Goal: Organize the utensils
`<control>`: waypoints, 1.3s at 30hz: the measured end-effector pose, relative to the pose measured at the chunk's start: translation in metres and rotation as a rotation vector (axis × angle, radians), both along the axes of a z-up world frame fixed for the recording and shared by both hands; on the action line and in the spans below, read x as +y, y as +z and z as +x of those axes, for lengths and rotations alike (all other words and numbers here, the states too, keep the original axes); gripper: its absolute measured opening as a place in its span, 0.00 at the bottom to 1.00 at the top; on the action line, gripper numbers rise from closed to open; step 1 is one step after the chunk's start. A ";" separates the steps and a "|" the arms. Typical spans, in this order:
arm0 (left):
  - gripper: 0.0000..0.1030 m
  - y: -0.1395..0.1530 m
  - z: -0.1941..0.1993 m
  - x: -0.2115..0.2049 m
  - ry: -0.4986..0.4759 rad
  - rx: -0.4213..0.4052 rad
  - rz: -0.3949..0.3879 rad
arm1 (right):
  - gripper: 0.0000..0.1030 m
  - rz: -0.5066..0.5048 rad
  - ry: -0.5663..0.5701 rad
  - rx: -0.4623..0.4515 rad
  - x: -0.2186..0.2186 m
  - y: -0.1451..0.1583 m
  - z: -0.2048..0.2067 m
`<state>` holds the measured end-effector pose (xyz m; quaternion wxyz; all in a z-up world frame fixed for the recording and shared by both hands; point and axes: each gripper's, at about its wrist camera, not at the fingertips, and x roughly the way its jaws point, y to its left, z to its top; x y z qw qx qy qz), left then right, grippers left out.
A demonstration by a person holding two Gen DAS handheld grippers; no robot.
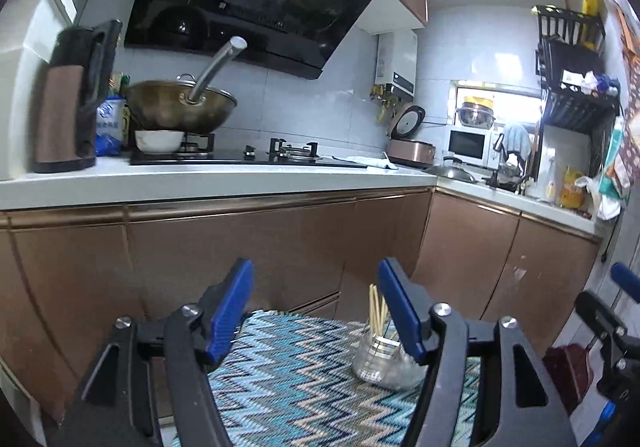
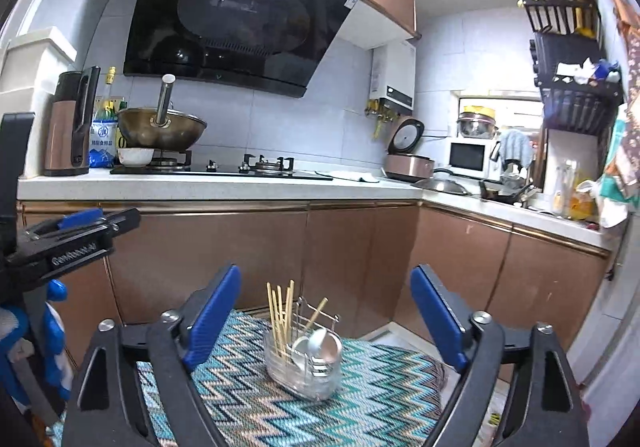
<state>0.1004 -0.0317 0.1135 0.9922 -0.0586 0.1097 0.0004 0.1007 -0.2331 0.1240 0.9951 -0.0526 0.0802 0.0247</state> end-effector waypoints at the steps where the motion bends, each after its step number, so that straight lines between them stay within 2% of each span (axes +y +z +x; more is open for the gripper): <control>1: 0.62 0.000 -0.005 0.001 0.004 0.003 0.006 | 0.87 -0.005 -0.013 -0.005 -0.001 -0.001 -0.008; 5: 0.63 -0.002 -0.025 0.003 0.013 0.010 0.044 | 0.97 -0.003 -0.054 -0.031 -0.005 -0.002 -0.037; 12: 0.67 -0.003 -0.058 0.010 0.036 0.001 0.067 | 1.00 0.010 -0.112 -0.089 -0.017 0.005 -0.082; 16: 0.68 -0.002 -0.077 0.008 0.073 -0.012 0.113 | 1.00 0.015 -0.134 -0.112 -0.020 0.008 -0.103; 26: 0.73 0.004 -0.109 0.004 0.065 -0.055 0.147 | 1.00 0.054 -0.163 -0.125 -0.026 0.000 -0.123; 39: 0.75 0.004 -0.126 0.002 0.036 -0.092 0.142 | 1.00 0.126 -0.228 -0.126 -0.042 -0.009 -0.136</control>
